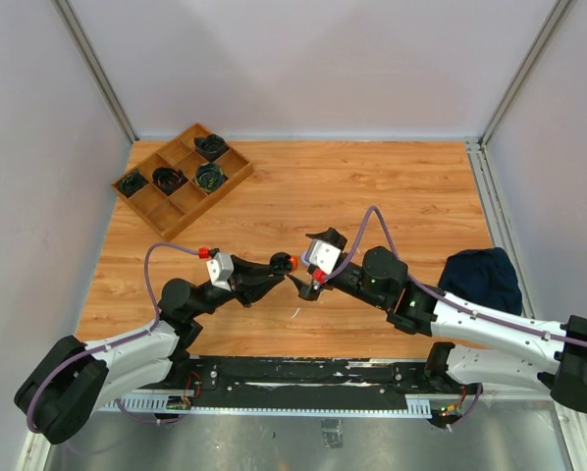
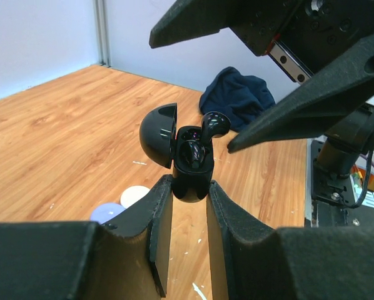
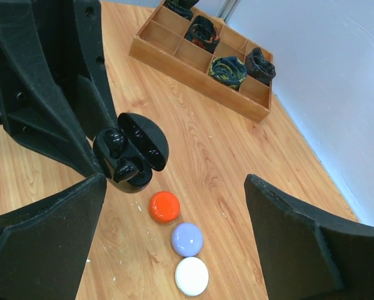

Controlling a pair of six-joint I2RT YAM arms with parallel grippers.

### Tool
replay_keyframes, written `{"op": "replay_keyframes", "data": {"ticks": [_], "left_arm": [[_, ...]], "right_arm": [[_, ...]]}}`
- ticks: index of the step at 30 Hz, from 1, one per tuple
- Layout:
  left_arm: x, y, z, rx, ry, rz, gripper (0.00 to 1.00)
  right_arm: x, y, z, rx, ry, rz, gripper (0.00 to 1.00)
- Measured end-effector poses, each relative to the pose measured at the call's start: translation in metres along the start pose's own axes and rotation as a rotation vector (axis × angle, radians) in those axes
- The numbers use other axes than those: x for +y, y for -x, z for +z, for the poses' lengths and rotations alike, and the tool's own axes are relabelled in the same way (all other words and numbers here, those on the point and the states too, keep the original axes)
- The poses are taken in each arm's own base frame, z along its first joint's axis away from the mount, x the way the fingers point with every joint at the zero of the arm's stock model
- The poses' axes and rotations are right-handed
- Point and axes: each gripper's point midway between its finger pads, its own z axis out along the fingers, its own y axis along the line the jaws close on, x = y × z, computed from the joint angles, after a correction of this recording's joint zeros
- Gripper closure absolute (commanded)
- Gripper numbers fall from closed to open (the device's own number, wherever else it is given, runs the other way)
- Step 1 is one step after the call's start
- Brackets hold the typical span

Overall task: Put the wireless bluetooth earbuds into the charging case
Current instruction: Place the earbud in the charging case, then close the charging case.

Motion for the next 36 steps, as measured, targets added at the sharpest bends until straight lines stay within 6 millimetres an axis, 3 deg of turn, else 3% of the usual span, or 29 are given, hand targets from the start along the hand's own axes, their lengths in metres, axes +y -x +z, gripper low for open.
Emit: {"op": "replay_keyframes", "data": {"ticks": [9, 15, 20, 27, 31, 36], "left_arm": [[-0.004, -0.003, 0.000, 0.013, -0.028, 0.002, 1.00], [-0.008, -0.003, 0.000, 0.011, -0.050, 0.012, 1.00], [-0.007, -0.008, 0.000, 0.027, -0.056, 0.033, 1.00], [-0.001, -0.019, 0.003, 0.071, -0.064, 0.097, 1.00], [0.004, -0.015, 0.011, 0.070, -0.074, 0.153, 1.00], [0.006, -0.003, 0.028, 0.053, -0.118, 0.214, 1.00]], "right_arm": [[-0.029, -0.006, -0.004, 0.021, -0.102, 0.012, 0.07], [-0.038, -0.017, -0.012, 0.057, -0.098, 0.016, 0.07], [-0.034, -0.021, -0.023, 0.080, 0.016, 0.032, 0.05], [-0.024, 0.005, -0.030, 0.046, 0.210, 0.048, 0.04], [-0.012, 0.013, -0.024, 0.040, 0.314, 0.063, 0.04], [0.000, 0.006, -0.013, 0.078, 0.416, 0.080, 0.04]]}}
